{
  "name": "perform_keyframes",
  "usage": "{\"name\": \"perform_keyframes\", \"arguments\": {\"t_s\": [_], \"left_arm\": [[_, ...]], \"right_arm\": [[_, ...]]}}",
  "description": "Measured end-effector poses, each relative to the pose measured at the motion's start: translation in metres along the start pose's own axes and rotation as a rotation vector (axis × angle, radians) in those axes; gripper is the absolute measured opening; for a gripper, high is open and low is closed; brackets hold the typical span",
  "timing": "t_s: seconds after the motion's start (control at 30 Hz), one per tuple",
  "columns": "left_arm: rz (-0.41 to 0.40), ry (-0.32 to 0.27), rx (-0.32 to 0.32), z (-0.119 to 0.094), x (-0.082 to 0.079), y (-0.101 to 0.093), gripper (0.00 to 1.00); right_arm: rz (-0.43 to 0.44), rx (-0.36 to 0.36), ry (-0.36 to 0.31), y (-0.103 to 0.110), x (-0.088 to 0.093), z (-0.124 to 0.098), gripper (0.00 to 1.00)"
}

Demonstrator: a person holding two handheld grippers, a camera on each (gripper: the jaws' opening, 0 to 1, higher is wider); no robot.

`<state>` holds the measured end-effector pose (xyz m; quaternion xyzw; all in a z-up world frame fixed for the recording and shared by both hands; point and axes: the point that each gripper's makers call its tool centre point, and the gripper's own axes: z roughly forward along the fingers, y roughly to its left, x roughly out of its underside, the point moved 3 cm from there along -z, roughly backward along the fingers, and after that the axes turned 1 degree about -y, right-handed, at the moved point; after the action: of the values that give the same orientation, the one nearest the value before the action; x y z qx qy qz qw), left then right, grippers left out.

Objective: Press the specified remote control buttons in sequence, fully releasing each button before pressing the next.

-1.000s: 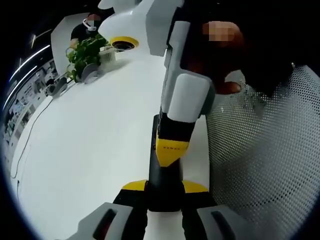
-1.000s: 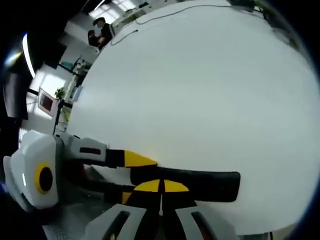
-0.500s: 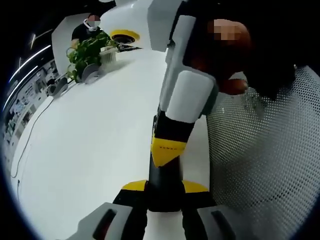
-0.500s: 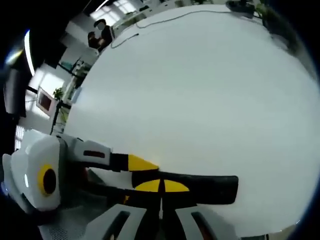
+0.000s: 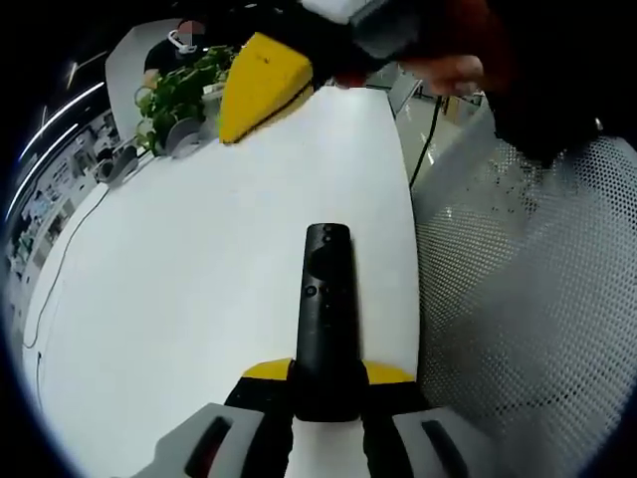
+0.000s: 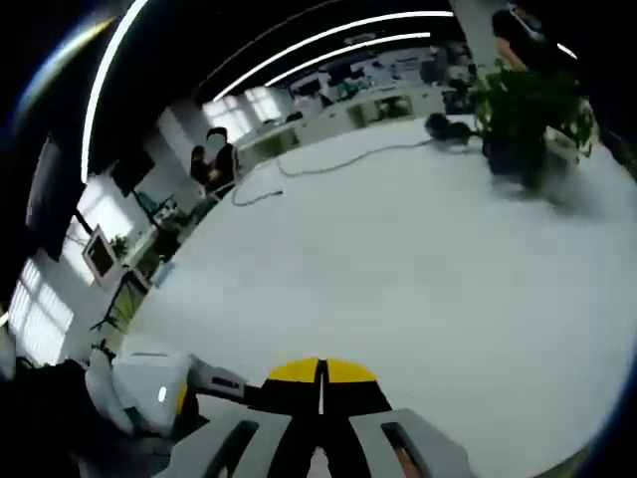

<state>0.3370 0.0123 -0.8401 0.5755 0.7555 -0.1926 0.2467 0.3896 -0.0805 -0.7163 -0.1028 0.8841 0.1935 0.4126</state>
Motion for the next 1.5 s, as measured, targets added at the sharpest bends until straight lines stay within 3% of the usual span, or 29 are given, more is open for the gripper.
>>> {"name": "perform_keyframes", "arguments": {"t_s": [0.23,0.43,0.57,0.7,0.77,0.97,1.1,1.23,1.3,1.5], "left_arm": [[-0.013,0.004,-0.009,0.000,0.001,0.001,0.25],[-0.020,0.017,-0.012,0.000,0.000,0.001,0.25],[-0.003,0.011,-0.004,0.000,0.000,0.001,0.24],[0.017,0.004,0.011,-0.001,0.001,0.002,0.24],[0.019,0.001,0.012,-0.002,0.001,0.004,0.24],[-0.001,-0.014,-0.003,-0.006,0.003,0.021,0.24],[0.008,-0.004,0.005,-0.007,0.008,0.029,0.24],[0.025,-0.012,0.014,-0.008,0.007,0.037,0.24],[-0.001,-0.006,0.016,-0.008,0.009,0.042,0.24],[0.044,0.007,0.040,-0.010,0.010,0.059,0.24]], "right_arm": [[-0.054,0.084,-0.149,-0.008,-0.018,-0.047,0.02],[-0.058,0.121,-0.219,-0.018,-0.022,-0.087,0.23],[-0.042,0.178,-0.305,-0.028,-0.019,-0.114,0.39],[-0.098,0.294,-0.356,-0.041,-0.014,-0.131,0.51],[-0.070,0.323,-0.376,-0.046,-0.010,-0.133,0.56],[-0.153,0.438,-0.394,-0.055,-0.009,-0.133,0.59],[-0.036,0.365,-0.351,-0.059,-0.001,-0.127,0.62],[-0.097,0.380,-0.323,-0.062,0.003,-0.123,0.66],[-0.059,0.348,-0.260,-0.061,0.010,-0.117,0.72],[-0.105,0.371,-0.254,-0.061,0.010,-0.115,0.69]]}}
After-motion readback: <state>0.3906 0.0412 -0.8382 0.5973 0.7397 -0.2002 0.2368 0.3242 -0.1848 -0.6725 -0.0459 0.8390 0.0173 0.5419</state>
